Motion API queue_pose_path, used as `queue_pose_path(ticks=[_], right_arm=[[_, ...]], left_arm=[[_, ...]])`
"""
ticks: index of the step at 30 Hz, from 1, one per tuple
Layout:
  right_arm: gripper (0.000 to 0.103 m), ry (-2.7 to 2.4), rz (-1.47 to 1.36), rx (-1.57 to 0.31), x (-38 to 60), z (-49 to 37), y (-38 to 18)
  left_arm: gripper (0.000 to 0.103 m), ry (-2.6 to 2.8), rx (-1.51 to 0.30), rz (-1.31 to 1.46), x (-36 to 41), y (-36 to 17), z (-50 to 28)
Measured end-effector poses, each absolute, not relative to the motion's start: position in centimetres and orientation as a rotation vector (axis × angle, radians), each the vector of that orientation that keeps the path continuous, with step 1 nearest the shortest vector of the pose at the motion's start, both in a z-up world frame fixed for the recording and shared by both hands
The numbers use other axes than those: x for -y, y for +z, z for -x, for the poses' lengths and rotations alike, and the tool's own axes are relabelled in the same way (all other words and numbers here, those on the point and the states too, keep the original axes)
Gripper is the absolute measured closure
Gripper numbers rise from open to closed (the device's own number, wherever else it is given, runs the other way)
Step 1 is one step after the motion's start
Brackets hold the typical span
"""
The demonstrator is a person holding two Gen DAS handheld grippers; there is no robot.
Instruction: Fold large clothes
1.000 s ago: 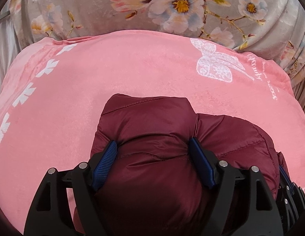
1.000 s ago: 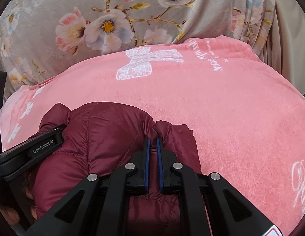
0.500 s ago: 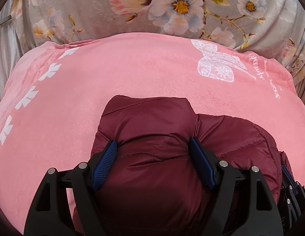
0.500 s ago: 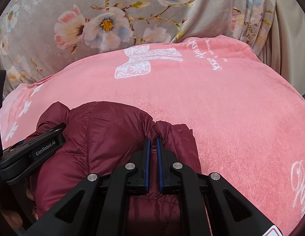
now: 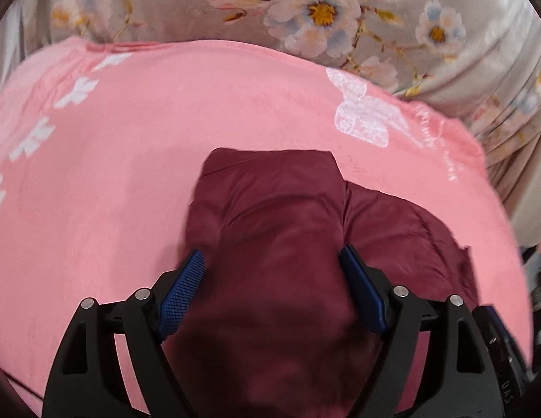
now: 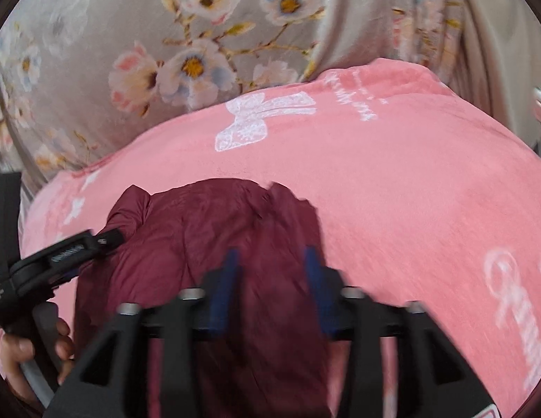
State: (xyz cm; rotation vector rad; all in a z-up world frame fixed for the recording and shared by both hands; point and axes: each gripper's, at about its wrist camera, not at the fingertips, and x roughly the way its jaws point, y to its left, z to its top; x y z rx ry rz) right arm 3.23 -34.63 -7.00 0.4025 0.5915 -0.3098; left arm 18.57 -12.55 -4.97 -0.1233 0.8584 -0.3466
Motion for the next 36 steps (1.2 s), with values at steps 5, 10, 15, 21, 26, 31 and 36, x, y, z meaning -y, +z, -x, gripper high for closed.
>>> queue_pose_path(ticks=[5, 10, 15, 21, 26, 31, 36], right_arm=[[0.034, -0.284, -0.530, -0.715, 35.8, 1.1, -9.3], [0.033, -0.210, -0.704, -0.744, 36.1, 1.3, -12.0], [0.058, -0.149, -0.715, -0.720, 34.7, -0.3, -12.1], [0.087, -0.086, -0.586, -0.649, 30.5, -1.8, -7.7], [0.088, -0.037, -0.367, -0.489, 23.4, -3.9, -2.1], [0.088, 0.038, -0.270, -0.473, 17.8, -9.3, -1.3], [0.088, 0.067, -0.243, -0.582, 14.3, -14.9, -5.3]], left_arm=[[0.013, -0.362, -0.942, 0.198, 8.5, -5.5, -16.2], [0.009, -0.412, -1.066, 0.341, 7.0, -8.7, -16.1], [0.012, -0.547, -1.148, 0.392, 9.1, -9.7, -16.7], [0.069, -0.636, -0.987, 0.330, 7.1, -4.1, -16.6], [0.070, -0.637, -0.796, 0.260, 2.0, 1.1, -16.8], [0.069, -0.559, -0.655, 0.188, -3.9, 2.4, -19.4], [0.068, -0.490, -0.704, 0.125, -7.9, -1.7, -23.4]])
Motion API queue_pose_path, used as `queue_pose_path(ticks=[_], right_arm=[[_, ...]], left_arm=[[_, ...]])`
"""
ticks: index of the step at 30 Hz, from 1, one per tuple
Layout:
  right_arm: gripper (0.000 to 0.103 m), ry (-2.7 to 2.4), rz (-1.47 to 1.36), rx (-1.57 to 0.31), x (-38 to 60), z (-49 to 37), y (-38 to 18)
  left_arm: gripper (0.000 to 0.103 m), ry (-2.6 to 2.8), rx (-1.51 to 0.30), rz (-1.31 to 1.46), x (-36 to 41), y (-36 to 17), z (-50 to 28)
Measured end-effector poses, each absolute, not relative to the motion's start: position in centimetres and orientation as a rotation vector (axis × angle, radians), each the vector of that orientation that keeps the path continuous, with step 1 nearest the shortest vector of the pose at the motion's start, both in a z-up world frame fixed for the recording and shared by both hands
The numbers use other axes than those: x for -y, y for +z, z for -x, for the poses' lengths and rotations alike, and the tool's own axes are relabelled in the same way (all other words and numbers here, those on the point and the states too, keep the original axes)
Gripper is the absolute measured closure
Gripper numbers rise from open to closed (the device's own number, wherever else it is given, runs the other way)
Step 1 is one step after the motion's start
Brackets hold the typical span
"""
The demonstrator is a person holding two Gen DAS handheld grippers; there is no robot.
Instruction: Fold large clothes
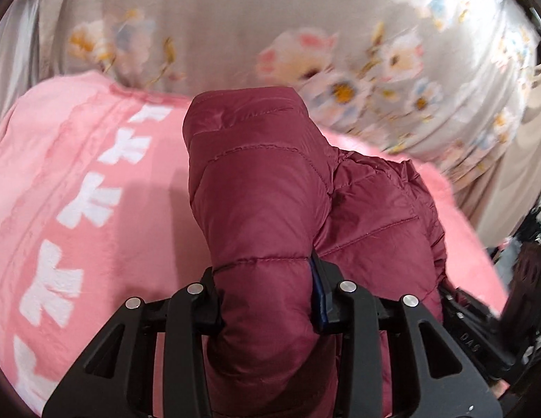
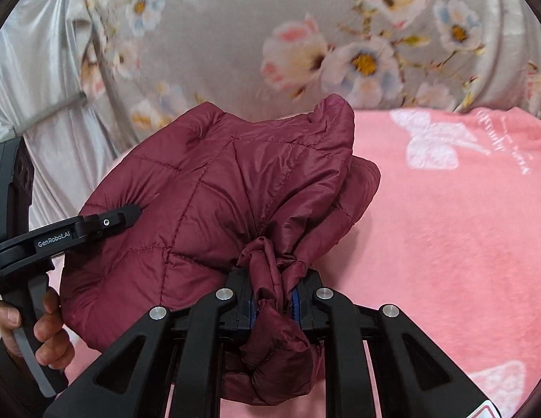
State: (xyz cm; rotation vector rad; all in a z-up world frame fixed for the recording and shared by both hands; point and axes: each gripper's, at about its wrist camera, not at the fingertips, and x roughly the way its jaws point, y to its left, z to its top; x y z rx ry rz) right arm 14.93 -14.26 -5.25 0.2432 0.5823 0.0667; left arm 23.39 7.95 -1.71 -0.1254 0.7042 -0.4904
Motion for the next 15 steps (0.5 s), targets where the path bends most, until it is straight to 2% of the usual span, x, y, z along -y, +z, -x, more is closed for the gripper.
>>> queue_pose_path(ticks=[3, 6, 11, 15], right_arm=[[0.088, 0.049, -0.219, -0.645, 12.8, -16.9, -7.7], [0.087, 0.033, -0.197, -0.671, 12.1, -17.6, -9.2], [0.081, 0.027, -0.201, -0.702, 12.1, -18.3, -10.5], [0.078, 0.000, -0.201, -0.723, 12.4, -17.6, -9.2]], left_arm=[[0.067, -0.455, -0.773, 0.133, -9.6, -5.2, -25.5], [0.060, -0.459, -0.766, 0.160, -10.4, -6.6, -26.1], [0.041, -0.447, -0.786, 0.174, -10.7, -8.8, -26.6], [0.040, -0.418, -0.832, 0.201, -11.5, -8.5, -26.3]])
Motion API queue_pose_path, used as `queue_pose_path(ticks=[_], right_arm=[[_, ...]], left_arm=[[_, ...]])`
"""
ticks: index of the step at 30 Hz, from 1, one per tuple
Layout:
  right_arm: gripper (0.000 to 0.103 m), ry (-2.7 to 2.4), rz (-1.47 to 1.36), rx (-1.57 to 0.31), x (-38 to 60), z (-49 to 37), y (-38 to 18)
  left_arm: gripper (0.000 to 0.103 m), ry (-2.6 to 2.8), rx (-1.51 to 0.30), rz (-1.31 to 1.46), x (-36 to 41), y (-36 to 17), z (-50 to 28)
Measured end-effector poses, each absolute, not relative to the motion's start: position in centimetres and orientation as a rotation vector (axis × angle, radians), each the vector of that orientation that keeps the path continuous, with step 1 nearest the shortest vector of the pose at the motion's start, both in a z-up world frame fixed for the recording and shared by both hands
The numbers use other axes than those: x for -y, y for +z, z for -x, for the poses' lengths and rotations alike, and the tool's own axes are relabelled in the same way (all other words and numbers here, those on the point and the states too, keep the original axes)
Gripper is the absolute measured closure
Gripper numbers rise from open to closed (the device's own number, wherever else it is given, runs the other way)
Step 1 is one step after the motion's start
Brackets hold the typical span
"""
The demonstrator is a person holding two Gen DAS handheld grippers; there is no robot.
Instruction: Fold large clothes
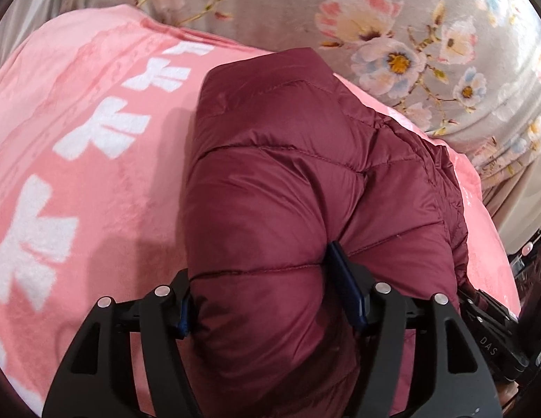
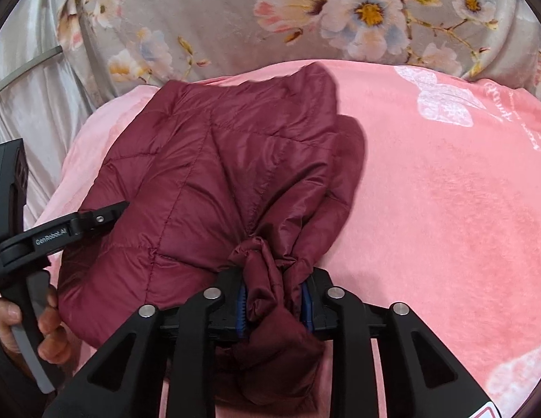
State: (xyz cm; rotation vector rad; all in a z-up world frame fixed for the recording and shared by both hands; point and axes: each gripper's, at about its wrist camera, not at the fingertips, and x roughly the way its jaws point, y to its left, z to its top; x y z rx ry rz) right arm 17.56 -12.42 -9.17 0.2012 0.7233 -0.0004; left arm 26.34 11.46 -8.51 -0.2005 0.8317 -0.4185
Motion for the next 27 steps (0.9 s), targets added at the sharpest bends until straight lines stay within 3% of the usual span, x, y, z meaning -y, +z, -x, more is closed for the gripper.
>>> queue_pose_path(ticks=[6, 10, 14, 20, 27], right_arm=[[0.077, -0.036, -0.219, -0.613, 13.7, -11.4, -5.6], [0.097, -0.023, -0.104, -0.668, 11.4, -11.3, -6.2], [0.102, -0.030, -0.069, -0.766, 10.4, -12.4, -9.1], [0.103, -0.043, -0.077, -0.806, 10.4, -12.6, -11.4], [0.103, -0.009, -0.064, -0.695, 10.9, -7.5, -7.3]], left_arm=[[0.043, -0.316, -0.787, 0.068, -13.1, -3.3, -20.7], [0.043, -0.250, -0.847, 0.027, -12.0, -3.9, -19.0], [0.043, -0.179, -0.908, 0.033, -10.8, -6.7, -18.8], [0.041, -0.113, -0.886, -0.014, -9.3, -7.9, -18.2], [0.043, -0.119, -0.858, -0.017, -9.0, -5.7, -15.0]])
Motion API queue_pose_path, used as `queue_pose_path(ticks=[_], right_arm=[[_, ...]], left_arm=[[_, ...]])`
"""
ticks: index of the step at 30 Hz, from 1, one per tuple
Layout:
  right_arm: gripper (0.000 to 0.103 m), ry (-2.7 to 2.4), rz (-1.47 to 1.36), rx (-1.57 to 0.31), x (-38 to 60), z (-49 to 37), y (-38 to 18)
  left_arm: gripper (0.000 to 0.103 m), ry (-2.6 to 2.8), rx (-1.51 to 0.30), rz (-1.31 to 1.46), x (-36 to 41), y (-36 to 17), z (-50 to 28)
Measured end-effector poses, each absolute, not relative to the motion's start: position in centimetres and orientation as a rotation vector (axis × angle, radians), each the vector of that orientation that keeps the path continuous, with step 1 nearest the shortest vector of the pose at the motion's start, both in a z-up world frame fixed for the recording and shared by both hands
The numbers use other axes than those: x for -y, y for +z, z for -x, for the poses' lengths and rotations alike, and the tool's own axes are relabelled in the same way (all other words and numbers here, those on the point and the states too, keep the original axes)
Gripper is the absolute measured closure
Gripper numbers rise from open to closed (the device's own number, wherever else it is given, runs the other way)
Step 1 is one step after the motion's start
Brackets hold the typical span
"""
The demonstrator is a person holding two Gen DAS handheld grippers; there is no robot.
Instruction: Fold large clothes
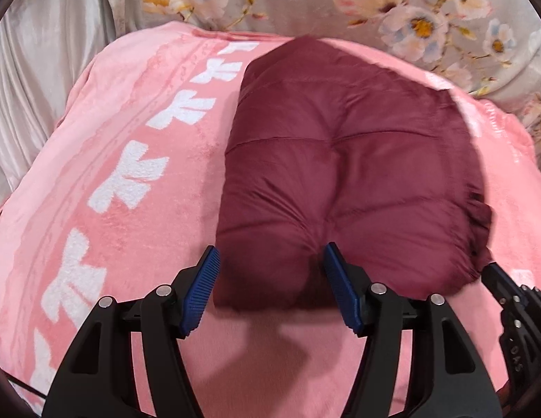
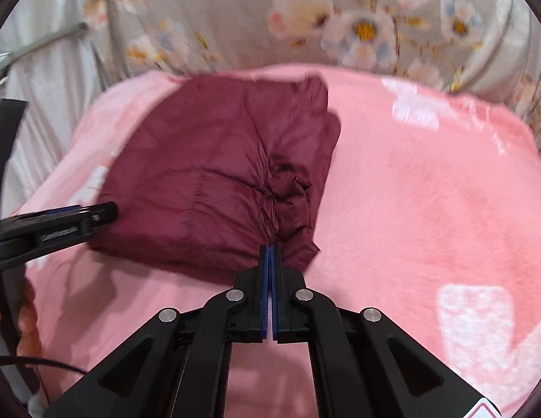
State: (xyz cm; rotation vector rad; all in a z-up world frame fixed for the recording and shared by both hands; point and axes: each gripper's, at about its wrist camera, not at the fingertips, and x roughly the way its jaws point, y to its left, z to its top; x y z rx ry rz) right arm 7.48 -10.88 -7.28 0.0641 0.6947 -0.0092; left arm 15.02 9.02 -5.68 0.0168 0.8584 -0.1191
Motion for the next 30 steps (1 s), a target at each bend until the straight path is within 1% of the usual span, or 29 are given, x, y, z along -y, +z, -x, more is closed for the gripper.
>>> queue_pose_path(ticks=[2, 7, 9, 11, 12, 13, 14, 15, 17, 20, 24, 28, 30], right_arm=[[0.102, 0.015, -0.041, -0.648, 11.1, -4.7, -5.7], [0.097, 0.030, -0.041, -0.557, 11.9, 2.6, -2.0], [0.094, 0.032, -0.059, -0.516, 11.9, 5.7, -0.8], [0.090, 0.034, -0.065, -0.490, 11.8, 7.9, -0.1], [0.082, 0.032, -0.066, -0.467, 11.4, 9.5, 0.3], [0.068, 0.023, -0.063, -0.455, 11.2, 10.4, 0.6], [0.055, 0.006, -0.053, -0.445, 10.7, 11.3, 0.9], [0.053, -0.018, -0.035, -0.438, 10.0, 12.3, 0.9], [0.051, -0.050, -0.007, -0.435, 9.0, 13.4, 0.7], [0.048, -0.073, 0.004, -0.437, 7.8, 14.4, -0.3], [0.047, -0.086, -0.033, -0.464, 7.5, 14.3, -1.5], [0.040, -0.105, -0.045, -0.463, 7.3, 13.8, -2.2], [0.039, -0.107, -0.052, -0.464, 7.5, 13.5, -2.3]], left_arm=[[0.043, -0.132, -0.838, -0.020, -8.8, -4.7, -13.3], [0.042, -0.192, -0.782, 0.003, -8.1, -1.9, -7.7], [0.035, -0.209, -0.760, 0.018, -7.8, -1.0, -5.6], [0.023, -0.217, -0.717, 0.039, -7.8, 0.3, -2.5], [0.019, -0.218, -0.693, 0.048, -7.8, 0.8, -1.2], [0.012, -0.213, -0.670, 0.053, -7.8, 1.3, 0.1], [0.008, -0.199, -0.640, 0.056, -7.8, 1.8, 1.5], [0.008, -0.188, -0.627, 0.054, -7.8, 2.0, 2.2], [0.005, -0.158, -0.608, 0.042, -7.7, 2.2, 4.2], [0.005, -0.144, -0.632, 0.044, -7.8, 1.7, 5.6], [0.005, -0.097, -0.657, 0.033, -7.9, 0.9, 6.1], [0.005, -0.062, -0.655, 0.021, -7.9, 0.5, 6.3], [0.005, -0.062, -0.658, 0.007, -7.5, 0.2, 6.2]])
